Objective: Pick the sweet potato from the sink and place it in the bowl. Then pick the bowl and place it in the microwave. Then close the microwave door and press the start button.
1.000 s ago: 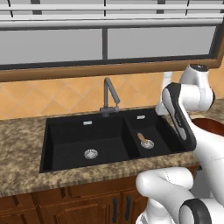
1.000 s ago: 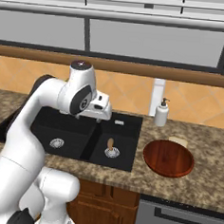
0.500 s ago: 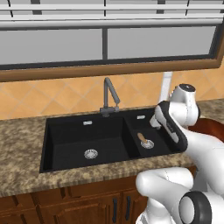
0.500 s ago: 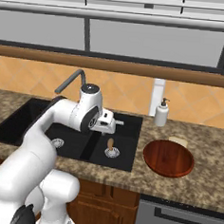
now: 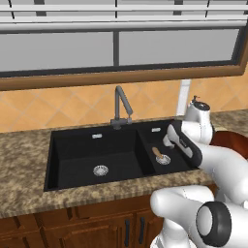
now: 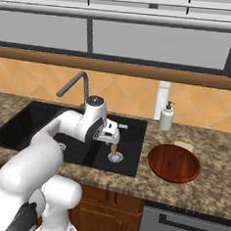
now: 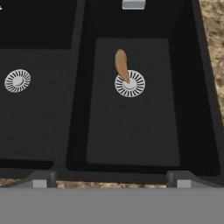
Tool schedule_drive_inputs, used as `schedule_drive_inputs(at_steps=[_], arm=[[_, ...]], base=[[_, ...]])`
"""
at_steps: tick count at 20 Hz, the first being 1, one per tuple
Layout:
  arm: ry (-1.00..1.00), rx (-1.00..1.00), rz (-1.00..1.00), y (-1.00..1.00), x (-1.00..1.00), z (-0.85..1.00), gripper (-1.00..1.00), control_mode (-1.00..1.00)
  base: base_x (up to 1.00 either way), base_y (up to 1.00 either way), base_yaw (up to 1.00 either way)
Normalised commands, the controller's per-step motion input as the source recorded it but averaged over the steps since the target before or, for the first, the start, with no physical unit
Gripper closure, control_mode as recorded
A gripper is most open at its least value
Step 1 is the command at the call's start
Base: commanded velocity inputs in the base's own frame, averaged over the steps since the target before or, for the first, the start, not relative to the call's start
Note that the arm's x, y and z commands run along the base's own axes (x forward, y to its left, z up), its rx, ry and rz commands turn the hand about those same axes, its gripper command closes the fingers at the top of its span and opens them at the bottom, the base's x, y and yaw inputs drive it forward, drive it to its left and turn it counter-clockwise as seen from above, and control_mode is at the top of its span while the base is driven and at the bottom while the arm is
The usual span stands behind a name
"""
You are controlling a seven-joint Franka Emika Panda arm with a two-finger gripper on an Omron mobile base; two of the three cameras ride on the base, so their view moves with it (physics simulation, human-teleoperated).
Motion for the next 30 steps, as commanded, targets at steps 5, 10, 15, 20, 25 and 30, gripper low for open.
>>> schedule_drive_inputs(at_steps=[5, 10, 15, 20, 25, 30], arm=[[0.0, 0.01, 0.0, 0.0, 0.42, -0.18, -1.0, -1.0], [0.0, 0.02, 0.0, -0.01, 0.37, -0.2, -1.0, -1.0], [0.0, 0.03, 0.0, -0.04, 0.26, -0.36, -1.0, -1.0], [0.0, 0.01, 0.0, -0.01, 0.27, -0.37, -1.0, -1.0], [0.0, 0.0, 0.0, 0.0, 0.29, -0.32, -1.0, -1.0], [0.0, 0.03, 0.0, -0.09, 0.22, -0.3, -1.0, -1.0]], base=[[0.0, 0.0, 0.0], [0.0, 0.0, 0.0], [0.0, 0.0, 0.0], [0.0, 0.0, 0.0], [0.0, 0.0, 0.0], [0.0, 0.0, 0.0]])
